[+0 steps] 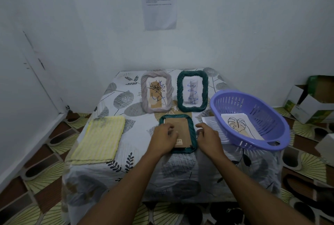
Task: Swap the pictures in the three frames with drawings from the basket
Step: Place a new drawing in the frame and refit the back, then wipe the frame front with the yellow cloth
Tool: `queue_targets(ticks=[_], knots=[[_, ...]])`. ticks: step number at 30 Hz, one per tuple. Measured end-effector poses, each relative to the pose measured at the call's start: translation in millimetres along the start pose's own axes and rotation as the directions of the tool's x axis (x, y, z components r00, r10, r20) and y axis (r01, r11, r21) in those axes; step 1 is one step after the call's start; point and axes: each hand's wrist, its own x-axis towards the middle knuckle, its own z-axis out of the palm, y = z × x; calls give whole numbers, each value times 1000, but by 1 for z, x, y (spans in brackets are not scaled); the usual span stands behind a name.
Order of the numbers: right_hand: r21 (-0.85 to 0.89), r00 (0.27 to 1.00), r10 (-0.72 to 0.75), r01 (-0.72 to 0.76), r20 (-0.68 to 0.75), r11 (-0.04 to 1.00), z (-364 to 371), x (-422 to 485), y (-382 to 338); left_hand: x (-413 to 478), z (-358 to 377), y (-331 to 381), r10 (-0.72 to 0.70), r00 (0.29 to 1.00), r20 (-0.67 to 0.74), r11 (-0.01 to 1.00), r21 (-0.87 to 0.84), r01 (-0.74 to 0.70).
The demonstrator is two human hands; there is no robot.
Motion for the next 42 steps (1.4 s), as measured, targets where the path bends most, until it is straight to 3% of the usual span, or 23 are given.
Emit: queue_targets(ticks=[3,5,9,11,13,16,20,23,25,27,30,36,39,42], knots=[[94,998,58,-61,34,994,-1,5,-10,14,12,11,-102,994,32,995,-7,102],[285,993,115,-122,40,951,-3,5,-15,19,17,14,-160,987,22,987,36,159],[663,978,187,-200,93,722,-12,2,-34,19,13,22,-213,977,5,974,78,212],[738,979,156,-201,130,645,-20,0,-46,20,8,22,-259,966,-7,966,-1,259],[764,979,118,-203,166,612,-24,0,-53,21,-1,22,-304,953,0,934,-194,298],[729,978,95,-203,187,654,-23,3,-54,18,-14,19,-316,946,69,775,-557,299],[630,951,157,-294,265,719,-13,6,-54,5,-31,17,-223,953,203,494,-819,290],[673,920,174,-378,352,636,-5,5,-57,-7,-40,17,-135,935,329,188,-918,350],[744,924,183,-378,334,551,-6,3,-59,-12,-46,12,-119,936,332,114,-932,345],[789,929,199,-369,311,492,-9,1,-57,-14,-50,2,-167,938,305,143,-933,329],[799,928,176,-371,327,474,-12,-1,-57,-11,-53,-14,-280,926,253,314,-887,337],[814,935,170,-354,311,460,-10,1,-64,-13,-54,-16,-291,932,217,453,-826,335],[827,943,162,-333,291,454,-7,1,-63,-13,-63,-21,-260,958,122,698,-662,274],[817,947,148,-320,284,480,-5,1,-60,-6,-84,-48,-204,969,-136,935,-319,153]])
